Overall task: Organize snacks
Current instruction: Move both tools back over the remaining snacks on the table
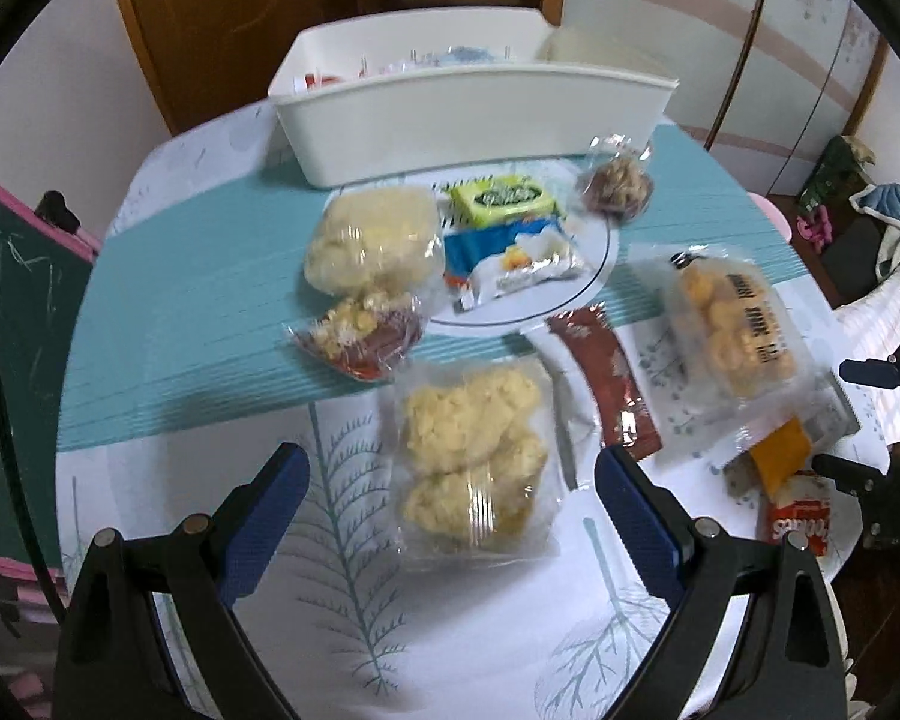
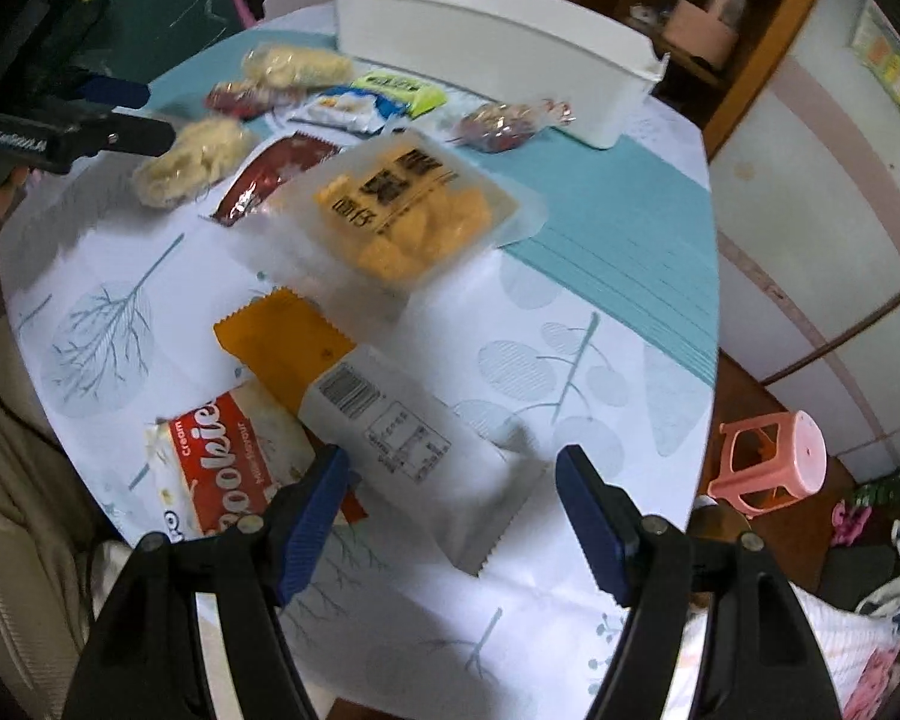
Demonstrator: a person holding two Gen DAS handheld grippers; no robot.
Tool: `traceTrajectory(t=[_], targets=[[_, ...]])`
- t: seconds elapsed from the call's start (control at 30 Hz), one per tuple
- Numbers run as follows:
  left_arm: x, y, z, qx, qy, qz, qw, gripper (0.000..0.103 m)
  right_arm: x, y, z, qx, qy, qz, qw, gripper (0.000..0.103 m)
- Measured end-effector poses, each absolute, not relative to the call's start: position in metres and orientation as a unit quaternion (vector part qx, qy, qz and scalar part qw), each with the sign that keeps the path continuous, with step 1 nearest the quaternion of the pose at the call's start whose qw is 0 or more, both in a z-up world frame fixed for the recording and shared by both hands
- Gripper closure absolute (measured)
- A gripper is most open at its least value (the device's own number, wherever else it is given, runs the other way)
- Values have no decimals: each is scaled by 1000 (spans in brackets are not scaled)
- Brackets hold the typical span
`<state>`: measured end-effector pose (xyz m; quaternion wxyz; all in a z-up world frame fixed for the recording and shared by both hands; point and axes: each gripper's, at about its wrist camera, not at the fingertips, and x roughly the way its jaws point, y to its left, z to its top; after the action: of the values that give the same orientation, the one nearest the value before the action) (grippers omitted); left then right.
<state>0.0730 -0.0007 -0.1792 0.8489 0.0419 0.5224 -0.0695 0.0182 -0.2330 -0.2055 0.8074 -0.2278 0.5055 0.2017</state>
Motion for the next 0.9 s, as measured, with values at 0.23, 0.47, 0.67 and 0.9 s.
traceTrajectory(t=[0.23,0.47,0.67,0.9], targets=[[80,-7,-197,44,545,-70,834,7,32,-217,-213,-244,502,235,795,31],[88,-9,-213,42,567,-59,821,7,44,-201,-213,-265,503,263,779,31],[89,-6,-220,35,568,-53,821,15,36,-188,-207,-290,491,257,780,91],[89,-8,-214,25,558,-52,828,46,30,-188,-198,-253,496,269,786,101]])
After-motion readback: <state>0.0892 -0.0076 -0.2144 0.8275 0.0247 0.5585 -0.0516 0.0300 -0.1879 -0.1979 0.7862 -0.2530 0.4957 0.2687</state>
